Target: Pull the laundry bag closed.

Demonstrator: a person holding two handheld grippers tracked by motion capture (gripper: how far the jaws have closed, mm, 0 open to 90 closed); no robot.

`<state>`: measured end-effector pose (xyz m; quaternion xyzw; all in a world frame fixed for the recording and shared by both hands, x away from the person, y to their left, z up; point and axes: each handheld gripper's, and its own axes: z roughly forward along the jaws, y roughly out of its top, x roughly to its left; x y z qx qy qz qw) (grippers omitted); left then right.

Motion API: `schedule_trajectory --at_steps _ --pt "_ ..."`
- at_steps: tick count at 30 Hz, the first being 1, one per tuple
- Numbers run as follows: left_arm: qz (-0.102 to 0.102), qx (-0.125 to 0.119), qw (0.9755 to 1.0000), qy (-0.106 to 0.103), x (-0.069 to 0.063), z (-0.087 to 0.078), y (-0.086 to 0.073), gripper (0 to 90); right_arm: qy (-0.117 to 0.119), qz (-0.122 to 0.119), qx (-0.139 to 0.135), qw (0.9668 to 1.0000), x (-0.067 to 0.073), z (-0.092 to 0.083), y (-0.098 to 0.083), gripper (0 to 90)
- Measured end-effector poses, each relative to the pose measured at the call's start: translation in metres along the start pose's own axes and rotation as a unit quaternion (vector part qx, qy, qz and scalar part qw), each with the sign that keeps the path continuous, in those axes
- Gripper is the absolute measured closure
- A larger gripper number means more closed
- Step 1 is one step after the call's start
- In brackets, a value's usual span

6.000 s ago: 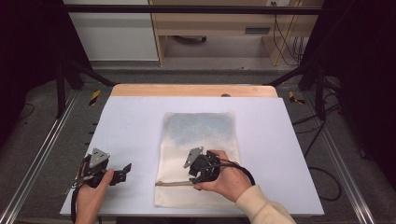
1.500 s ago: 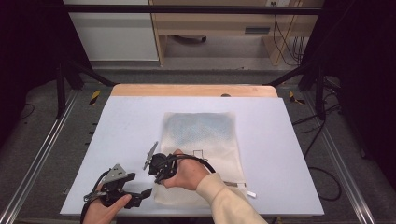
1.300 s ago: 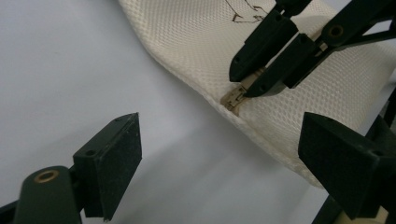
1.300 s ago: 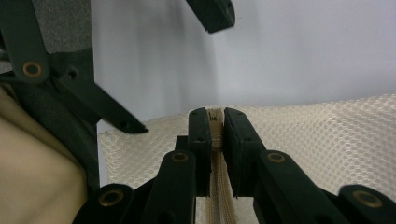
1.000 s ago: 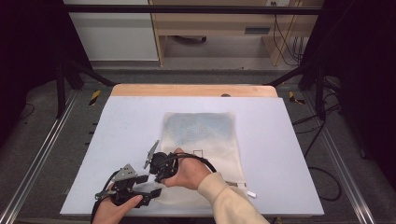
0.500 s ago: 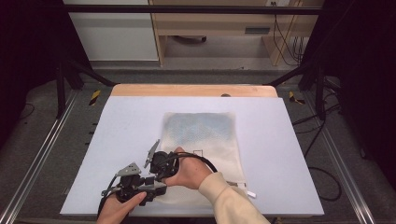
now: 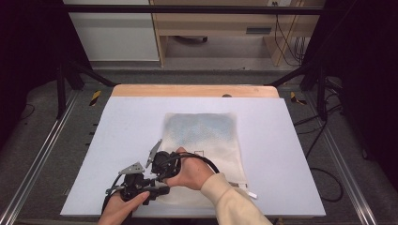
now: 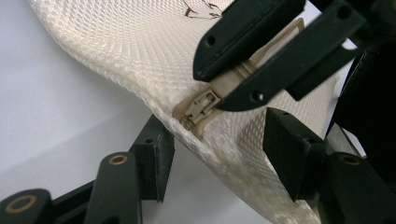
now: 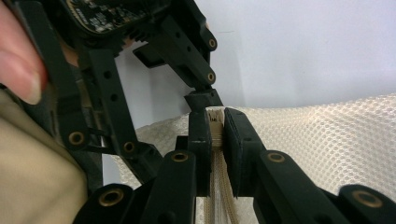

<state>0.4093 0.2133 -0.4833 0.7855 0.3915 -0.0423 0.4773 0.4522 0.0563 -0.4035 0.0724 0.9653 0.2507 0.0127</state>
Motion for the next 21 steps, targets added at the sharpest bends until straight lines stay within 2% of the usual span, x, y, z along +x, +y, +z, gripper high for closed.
schedule_trajectory --at_steps 1,7,14,21 --pt "-0.003 0.0 1.0 -0.006 0.001 0.0012 0.0005 46.3 0.0 0.001 0.001 1.0 0.0003 0.0001 0.0 81.9" --pt "-0.004 0.002 0.9999 -0.014 0.0036 0.0032 0.0013 52.5 0.0 0.002 0.001 1.0 0.0003 0.0 0.0 81.9" --pt "-0.004 0.007 0.9998 -0.017 0.0072 0.0059 0.0015 60.0 0.0 0.003 0.002 1.0 0.0007 0.0005 -0.0001 81.9" --pt "-0.004 0.007 0.9998 -0.02 0.0099 0.0092 0.0023 61.3 -0.001 0.001 0.001 1.0 0.0 0.0017 0.0 81.9"
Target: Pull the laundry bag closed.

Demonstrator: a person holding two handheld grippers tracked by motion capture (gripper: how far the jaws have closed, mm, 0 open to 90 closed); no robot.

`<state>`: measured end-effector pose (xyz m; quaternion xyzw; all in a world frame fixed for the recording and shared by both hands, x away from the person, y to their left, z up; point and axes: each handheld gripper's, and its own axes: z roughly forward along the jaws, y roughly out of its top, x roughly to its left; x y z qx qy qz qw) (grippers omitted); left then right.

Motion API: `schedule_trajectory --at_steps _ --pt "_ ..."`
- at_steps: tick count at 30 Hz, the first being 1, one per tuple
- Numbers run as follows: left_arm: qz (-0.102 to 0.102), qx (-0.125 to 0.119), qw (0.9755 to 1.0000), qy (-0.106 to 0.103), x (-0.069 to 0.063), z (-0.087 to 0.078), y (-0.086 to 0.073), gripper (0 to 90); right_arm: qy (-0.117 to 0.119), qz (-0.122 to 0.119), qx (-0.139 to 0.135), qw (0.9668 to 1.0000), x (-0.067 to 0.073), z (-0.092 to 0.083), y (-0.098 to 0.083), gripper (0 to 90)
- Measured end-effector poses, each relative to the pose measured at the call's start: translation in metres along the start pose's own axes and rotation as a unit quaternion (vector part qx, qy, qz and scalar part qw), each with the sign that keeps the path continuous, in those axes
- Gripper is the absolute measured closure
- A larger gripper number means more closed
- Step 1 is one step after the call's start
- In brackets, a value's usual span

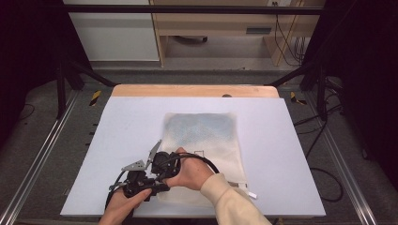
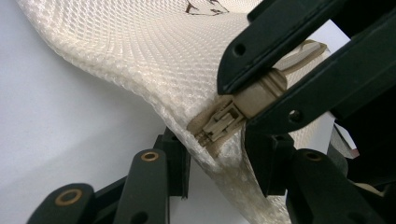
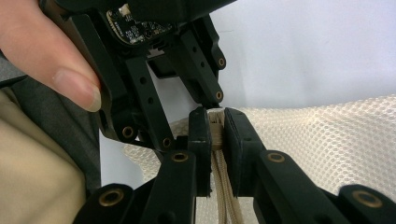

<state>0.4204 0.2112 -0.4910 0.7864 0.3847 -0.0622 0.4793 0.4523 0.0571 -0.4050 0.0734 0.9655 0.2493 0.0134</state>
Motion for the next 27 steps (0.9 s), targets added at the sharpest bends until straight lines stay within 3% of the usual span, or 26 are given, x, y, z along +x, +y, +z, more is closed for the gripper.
schedule_trajectory --at_steps 4,15,27 --pt "0.003 0.0 1.0 -0.001 0.0002 0.0007 0.0003 63.9 -0.001 -0.003 -0.002 1.0 -0.0001 -0.0008 -0.0006 81.9" --pt "-0.003 0.001 1.0 -0.005 0.0027 0.0019 0.0008 81.7 -0.004 -0.002 -0.002 1.0 -0.0002 -0.0021 -0.0017 81.9" --pt "-0.001 0.0 1.0 0.0 0.002 0.001 0.0013 84.0 -0.008 -0.01 0.0 0.9999 -0.0004 -0.0015 -0.0074 81.9"
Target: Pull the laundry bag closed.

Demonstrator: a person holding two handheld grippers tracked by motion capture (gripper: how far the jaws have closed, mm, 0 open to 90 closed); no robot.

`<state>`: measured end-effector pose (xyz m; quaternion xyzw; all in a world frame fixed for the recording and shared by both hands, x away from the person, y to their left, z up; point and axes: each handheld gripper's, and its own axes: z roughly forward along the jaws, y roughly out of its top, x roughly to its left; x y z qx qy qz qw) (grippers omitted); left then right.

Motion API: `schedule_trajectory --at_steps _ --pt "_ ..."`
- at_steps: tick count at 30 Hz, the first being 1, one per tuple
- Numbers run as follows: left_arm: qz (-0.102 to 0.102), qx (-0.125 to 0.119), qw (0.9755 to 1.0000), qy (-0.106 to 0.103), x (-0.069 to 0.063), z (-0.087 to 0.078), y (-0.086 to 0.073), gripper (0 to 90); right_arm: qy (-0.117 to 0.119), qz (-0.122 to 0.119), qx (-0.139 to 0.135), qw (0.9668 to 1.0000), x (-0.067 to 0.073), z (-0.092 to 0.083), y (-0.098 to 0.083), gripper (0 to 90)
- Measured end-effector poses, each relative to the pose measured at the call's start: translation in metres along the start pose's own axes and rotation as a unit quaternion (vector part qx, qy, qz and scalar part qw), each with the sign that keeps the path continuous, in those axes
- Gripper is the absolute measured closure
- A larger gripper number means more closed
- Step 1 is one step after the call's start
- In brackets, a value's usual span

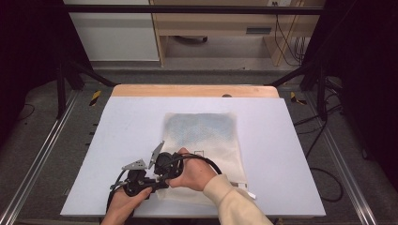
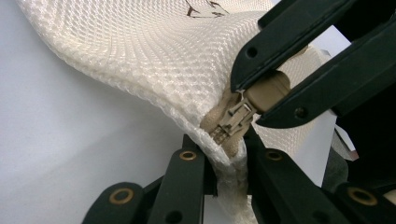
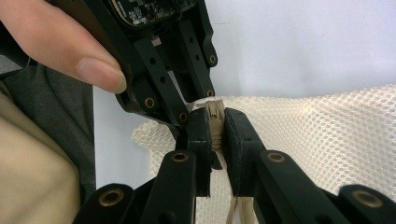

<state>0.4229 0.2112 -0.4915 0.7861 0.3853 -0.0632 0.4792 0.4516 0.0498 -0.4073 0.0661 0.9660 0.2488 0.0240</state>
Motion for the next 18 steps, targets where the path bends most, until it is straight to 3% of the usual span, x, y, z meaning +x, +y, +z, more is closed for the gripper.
schedule_trajectory --at_steps 18 --pt "0.005 0.001 1.0 0.006 -0.0007 -0.0022 0.0007 84.5 -0.008 -0.005 0.015 0.9998 -0.0011 0.0013 -0.0072 82.1"
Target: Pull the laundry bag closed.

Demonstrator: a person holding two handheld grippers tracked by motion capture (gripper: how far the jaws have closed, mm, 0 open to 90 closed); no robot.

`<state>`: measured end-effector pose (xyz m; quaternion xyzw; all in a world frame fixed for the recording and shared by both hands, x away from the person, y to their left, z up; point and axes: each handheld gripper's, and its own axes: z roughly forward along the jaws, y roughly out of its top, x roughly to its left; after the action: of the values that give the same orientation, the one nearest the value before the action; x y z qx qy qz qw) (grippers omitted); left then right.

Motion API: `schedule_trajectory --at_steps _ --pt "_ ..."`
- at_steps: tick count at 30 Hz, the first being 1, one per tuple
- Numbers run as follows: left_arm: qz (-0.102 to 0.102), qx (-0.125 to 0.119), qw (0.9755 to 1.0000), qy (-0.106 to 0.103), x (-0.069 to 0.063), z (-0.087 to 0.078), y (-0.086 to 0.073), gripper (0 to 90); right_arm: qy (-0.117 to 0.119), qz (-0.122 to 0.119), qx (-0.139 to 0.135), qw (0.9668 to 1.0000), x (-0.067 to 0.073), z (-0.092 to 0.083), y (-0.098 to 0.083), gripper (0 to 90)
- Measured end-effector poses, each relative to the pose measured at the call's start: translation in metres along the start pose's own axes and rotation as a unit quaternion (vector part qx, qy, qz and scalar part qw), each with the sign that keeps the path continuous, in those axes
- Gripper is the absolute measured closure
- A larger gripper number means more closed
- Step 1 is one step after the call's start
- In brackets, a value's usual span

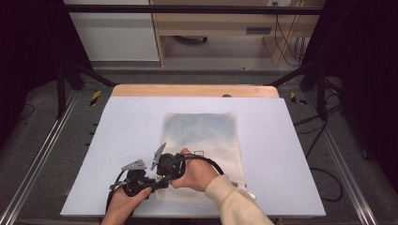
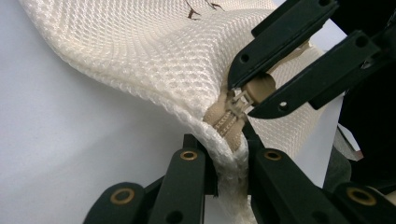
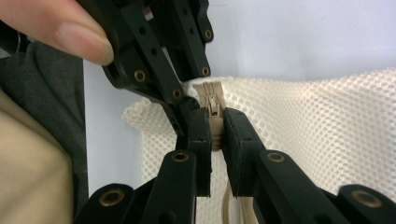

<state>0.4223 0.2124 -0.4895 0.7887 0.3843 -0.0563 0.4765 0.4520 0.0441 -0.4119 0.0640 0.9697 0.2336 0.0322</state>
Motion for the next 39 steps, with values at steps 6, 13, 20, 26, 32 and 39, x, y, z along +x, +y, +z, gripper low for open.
schedule_trajectory --at_steps 6,13,20,26,32,39 --pt "-0.001 -0.003 1.0 0.001 -0.001 0.0 0.0 84.5 -0.003 -0.002 0.009 1.0 -0.002 -0.001 -0.004 82.1" --pt "0.003 -0.004 1.0 0.002 -0.002 -0.001 0.0 84.4 -0.006 0.012 0.008 0.9999 -0.001 -0.003 -0.016 82.1" --pt "0.011 -0.008 0.9999 0.005 -0.004 -0.002 0.002 84.4 -0.01 0.016 -0.018 0.9997 -0.001 -0.006 -0.028 82.2" --pt "0.021 -0.006 0.9997 0.01 -0.006 -0.002 0.003 84.3 -0.025 0.013 -0.046 0.9985 0.002 -0.007 -0.039 82.1" --pt "0.027 -0.009 0.9995 0.014 -0.009 -0.003 0.004 84.3 -0.038 0.017 -0.082 0.9958 0.006 -0.008 -0.047 82.1" --pt "0.034 -0.005 0.9992 0.021 -0.011 -0.003 0.005 84.2 -0.042 0.021 -0.097 0.9941 0.008 -0.007 -0.052 82.1"
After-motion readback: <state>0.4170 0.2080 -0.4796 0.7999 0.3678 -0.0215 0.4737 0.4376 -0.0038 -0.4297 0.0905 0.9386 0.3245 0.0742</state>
